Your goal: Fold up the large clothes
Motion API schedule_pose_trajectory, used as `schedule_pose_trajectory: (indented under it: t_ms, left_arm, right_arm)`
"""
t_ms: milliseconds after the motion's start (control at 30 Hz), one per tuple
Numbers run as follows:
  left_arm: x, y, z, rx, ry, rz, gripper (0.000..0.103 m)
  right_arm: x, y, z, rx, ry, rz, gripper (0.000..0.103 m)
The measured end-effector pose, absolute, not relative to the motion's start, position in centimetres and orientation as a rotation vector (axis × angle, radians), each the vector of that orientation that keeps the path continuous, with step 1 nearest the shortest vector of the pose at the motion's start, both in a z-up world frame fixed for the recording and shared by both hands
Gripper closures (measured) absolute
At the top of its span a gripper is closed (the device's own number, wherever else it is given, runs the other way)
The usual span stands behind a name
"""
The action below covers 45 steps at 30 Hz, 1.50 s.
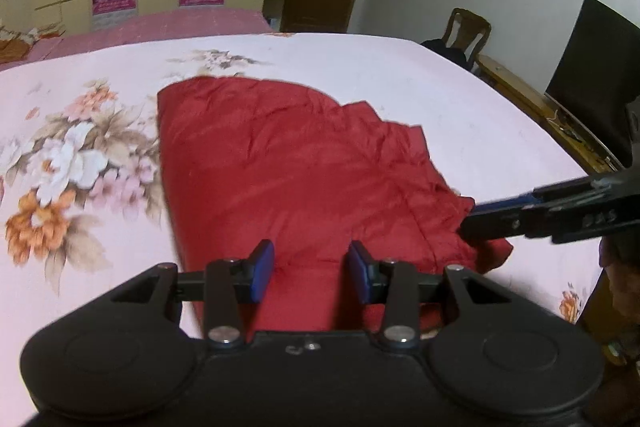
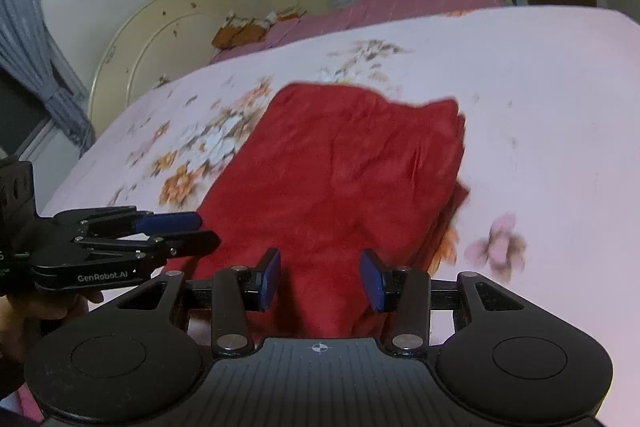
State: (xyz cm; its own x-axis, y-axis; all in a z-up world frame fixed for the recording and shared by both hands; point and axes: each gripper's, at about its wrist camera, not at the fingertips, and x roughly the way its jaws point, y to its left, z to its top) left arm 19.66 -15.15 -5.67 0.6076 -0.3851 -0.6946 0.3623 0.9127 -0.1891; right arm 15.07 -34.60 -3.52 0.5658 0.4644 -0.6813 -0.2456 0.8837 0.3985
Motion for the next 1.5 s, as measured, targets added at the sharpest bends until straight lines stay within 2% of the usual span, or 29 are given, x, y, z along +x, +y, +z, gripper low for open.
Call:
schedule_pose_trajectory:
  t_ms: [33,433,567,667,700,733,800,833,867,900,933,1167,1300,1400,1433,1467,1500]
  left_arm:
    - [19.6,-15.0,-5.9,-0.03,0.812,-0.428,0.064]
    - [18.8,-14.6,-10.0,-0.016,0.784,-0.41,0.062]
    - [19.2,-14.2,-8.2,-0.025,0.794,-0.417,0.062]
    - [19.6,-13.4,-6.5,-0.038,0.71,-0.391,0.038]
    - [20.1,-13.2,-6.2,-0.04,0.691,-0.387,0.039]
    - [20.9,-13.0,-6.0,-0.042,0.684,-0.379,0.041]
    - [22.7,-12.9,-6.0,-0.053,0.679,-0.376,0.049]
    - [23.7,-13.0,-6.1,-0.06,0.682,-0.371,0.05]
    - [24.7,-12.9,-6.4,-0.074,0.691,-0.366,0.053]
    - [25.5,-12.8,-6.8,-0.09,0.699,-0.36,0.056]
    - [26.3,-12.8,-7.2,-0.105,0.712,-0.356,0.057]
    - [28.5,-12.4,-9.4,-0.153,0.759,-0.304,0.055]
    - [28.3,-12.8,-9.7,-0.129,0.771,-0.293,0.055]
    - [27.8,-12.8,-8.7,-0.119,0.754,-0.291,0.057]
    - [27.7,-12.5,-8.5,-0.123,0.74,-0.294,0.054]
    - [27.4,-12.1,-8.2,-0.143,0.728,-0.292,0.034]
    - [27.3,-11.7,-8.0,-0.168,0.723,-0.275,0.009]
  right_arm:
    - [14.9,-34.4,-4.1,0.271,0.889,0.423,0.075]
    - [14.3,-33.2,-10.0,0.25,0.937,0.392,0.075]
    - [14.4,-33.8,-8.4,0.261,0.932,0.385,0.075]
    - [14.1,-36.2,-5.7,0.333,0.83,0.351,0.074]
    - [14.6,-37.0,-5.1,0.348,0.806,0.326,0.069]
    - [15.3,-37.7,-4.7,0.36,0.778,0.299,0.052]
    - [17.1,-38.9,-4.0,0.381,0.728,0.274,0.051]
    - [18.2,-39.4,-4.0,0.387,0.716,0.265,0.052]
    - [19.1,-39.9,-4.1,0.394,0.701,0.26,0.059]
    - [20.1,-40.1,-4.1,0.4,0.703,0.266,0.084]
    - [20.9,-40.3,-4.4,0.401,0.707,0.265,0.097]
    - [23.7,-40.5,-8.2,0.387,0.776,0.239,0.097]
    - [24.2,-41.1,-11.2,0.486,0.844,0.234,0.098]
    - [24.2,-42.2,-11.0,0.561,0.849,0.238,0.097]
    - [24.0,-42.8,-10.5,0.588,0.837,0.236,0.097]
    - [23.7,-43.4,-10.0,0.612,0.828,0.235,0.091]
    - [23.5,-44.2,-9.8,0.638,0.829,0.212,0.06]
